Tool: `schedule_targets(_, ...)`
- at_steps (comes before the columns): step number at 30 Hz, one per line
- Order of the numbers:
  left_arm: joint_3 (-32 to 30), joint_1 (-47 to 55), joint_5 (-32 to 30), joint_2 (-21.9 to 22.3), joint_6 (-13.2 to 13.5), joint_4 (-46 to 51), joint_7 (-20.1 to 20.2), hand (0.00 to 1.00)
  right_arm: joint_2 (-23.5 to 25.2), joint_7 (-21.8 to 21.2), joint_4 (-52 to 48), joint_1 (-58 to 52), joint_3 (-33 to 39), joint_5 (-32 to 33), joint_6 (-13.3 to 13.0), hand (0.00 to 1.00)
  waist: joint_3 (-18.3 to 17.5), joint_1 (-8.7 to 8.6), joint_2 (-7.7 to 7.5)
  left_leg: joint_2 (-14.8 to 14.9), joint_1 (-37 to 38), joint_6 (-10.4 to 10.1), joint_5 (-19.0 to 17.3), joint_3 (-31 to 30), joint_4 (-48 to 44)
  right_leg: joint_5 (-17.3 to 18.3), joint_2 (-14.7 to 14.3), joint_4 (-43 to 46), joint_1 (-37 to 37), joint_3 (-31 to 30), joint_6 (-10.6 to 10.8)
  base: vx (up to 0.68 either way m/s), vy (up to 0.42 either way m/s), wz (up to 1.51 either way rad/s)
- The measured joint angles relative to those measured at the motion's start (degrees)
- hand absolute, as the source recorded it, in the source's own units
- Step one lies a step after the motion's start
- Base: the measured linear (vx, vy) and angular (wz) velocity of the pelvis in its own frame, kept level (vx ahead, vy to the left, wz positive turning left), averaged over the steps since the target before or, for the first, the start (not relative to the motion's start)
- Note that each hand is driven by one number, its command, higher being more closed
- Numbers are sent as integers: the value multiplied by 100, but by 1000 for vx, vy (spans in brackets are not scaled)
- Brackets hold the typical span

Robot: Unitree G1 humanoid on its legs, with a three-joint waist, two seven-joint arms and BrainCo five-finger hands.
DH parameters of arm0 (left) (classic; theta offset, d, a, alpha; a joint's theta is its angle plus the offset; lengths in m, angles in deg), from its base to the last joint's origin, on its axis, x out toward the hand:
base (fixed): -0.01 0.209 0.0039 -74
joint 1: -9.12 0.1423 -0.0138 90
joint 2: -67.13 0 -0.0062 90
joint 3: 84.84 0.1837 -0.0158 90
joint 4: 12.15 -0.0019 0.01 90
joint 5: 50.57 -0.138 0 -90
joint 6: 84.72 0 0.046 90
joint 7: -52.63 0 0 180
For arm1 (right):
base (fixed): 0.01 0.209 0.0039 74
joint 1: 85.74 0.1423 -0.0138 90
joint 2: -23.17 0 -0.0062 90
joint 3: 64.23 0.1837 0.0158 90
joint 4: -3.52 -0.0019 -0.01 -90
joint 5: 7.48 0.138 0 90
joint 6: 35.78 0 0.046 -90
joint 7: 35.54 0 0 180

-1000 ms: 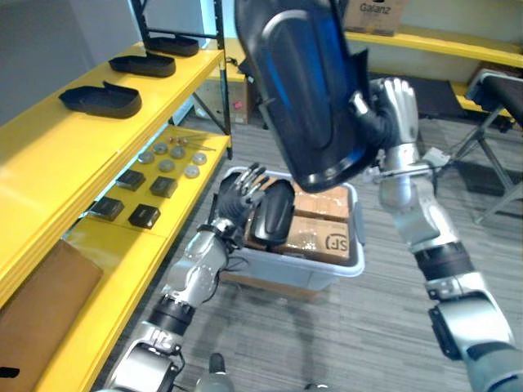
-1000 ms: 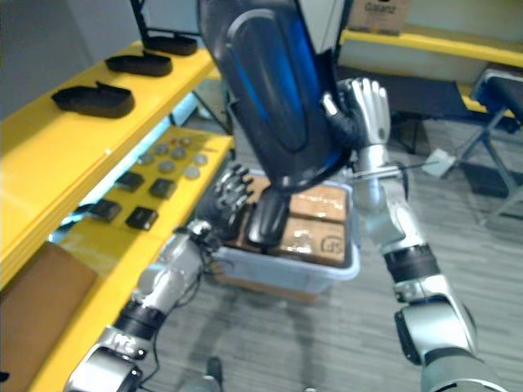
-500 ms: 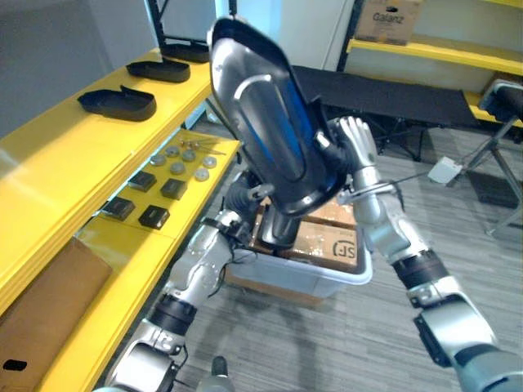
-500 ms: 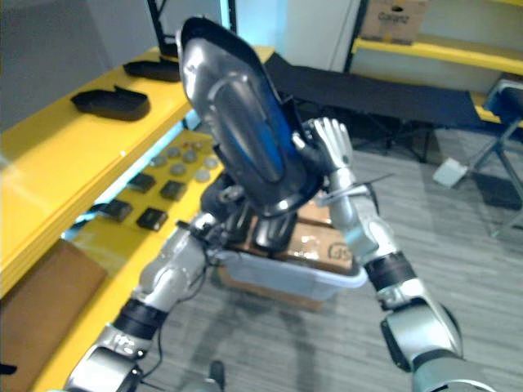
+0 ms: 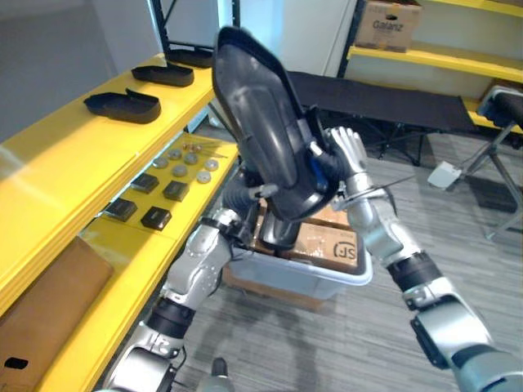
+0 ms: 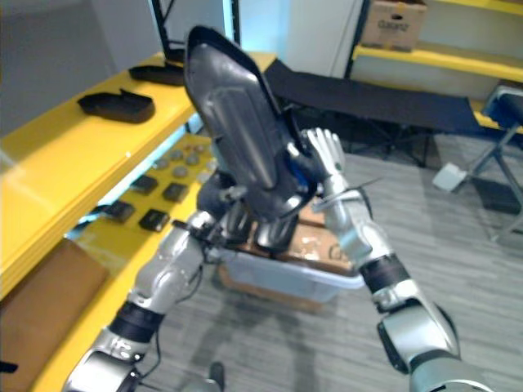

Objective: Walk over and take plastic housings, then place them on the shelf

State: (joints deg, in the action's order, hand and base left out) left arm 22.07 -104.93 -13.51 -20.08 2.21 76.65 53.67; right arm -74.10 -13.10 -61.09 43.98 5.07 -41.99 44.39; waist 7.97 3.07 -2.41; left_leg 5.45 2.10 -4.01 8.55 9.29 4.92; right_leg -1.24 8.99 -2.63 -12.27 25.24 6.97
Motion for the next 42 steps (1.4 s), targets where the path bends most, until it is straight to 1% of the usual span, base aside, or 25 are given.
schedule_targets(4,-55,105,-410,2,-49,0,-79,0,56,0,0,-93,-109,-6,-72,100,-3,19,2,-1,-3,0,0,-19,0,0,-3,1,-5,10,0,0,0,0)
schedule_targets(9,-80,253,-610,2,-67,-22,-90,0,63,1,0,-146,-141,-29,-117,100,-3,80,2,-1,-5,0,0,-32,0,0,-5,3,-5,15,0,0,0,0)
schedule_targets(10,-106,274,-611,-2,-69,-25,-91,100,64,10,0,-146,-153,-30,-137,100,-3,92,2,-2,-5,0,1,-36,1,0,-5,5,-5,16,0,0,0,0)
schedule_targets(15,-119,406,-579,-42,-70,-90,-98,100,59,52,0,-150,-196,-59,-146,100,-3,106,1,-3,-5,-1,1,-40,1,0,-4,6,-4,16,0,0,0,0)
schedule_targets(18,-217,407,-513,-38,-106,-283,-135,100,63,186,0,-200,-201,-65,-162,100,-3,110,1,-3,-6,-2,2,-40,0,0,-4,7,-1,15,0,0,0,0)
schedule_targets(19,-228,408,-404,-33,-126,-332,-153,100,71,249,-1,-224,-204,-67,-166,100,-3,110,0,-3,-6,-2,2,-40,0,0,-4,7,-1,15,0,0,0,0)
schedule_targets(22,-248,454,-302,-18,-167,-348,-235,100,123,295,-2,-240,-205,-68,-178,100,-3,106,0,-2,-6,-2,2,-40,-1,0,-5,6,2,14,0,0,0,0)
schedule_targets(26,-255,509,105,2,-176,-456,-265,100,209,386,-12,-288,-205,-67,-228,100,-3,110,0,-1,-9,-2,1,-40,-6,0,-5,6,5,13,0,0,0,0)
schedule_targets(28,-255,529,615,1,-173,-583,-273,100,283,417,-23,-320,-210,-66,-238,100,-3,108,0,-2,-10,-2,1,-39,-18,0,-4,6,8,11,0,0,0,0)
schedule_targets(30,-246,571,870,1,-161,-586,-311,100,355,441,-38,-346,-249,-65,-280,100,-3,108,0,-2,-12,-2,1,-38,-18,0,-3,5,10,10,0,0,0,0)
schedule_targets(32,-220,640,1271,4,-89,-586,-400,100,378,481,-113,-380,-308,-54,-288,100,-3,102,0,-1,-14,-3,0,-37,-19,1,-4,0,11,10,0,0,0,0)
schedule_targets(35,-172,651,1638,23,68,-586,-533,100,458,563,-244,-485,-304,49,-288,100,-3,97,0,-2,-16,-3,0,-37,-19,1,-3,-2,11,11,-1,0,0,0)
schedule_targets(38,-66,657,1709,27,242,-586,-685,100,520,605,-267,-576,-307,191,-288,100,-3,97,0,-2,-18,-4,-1,-37,-19,2,-3,-5,12,11,-1,0,0,0)
schedule_targets(42,-35,767,1683,94,412,-581,-726,100,605,605,-363,-813,-309,365,-288,100,-3,90,0,-2,-20,-6,-3,-31,-19,3,-4,-18,12,10,-2,0,0,0)
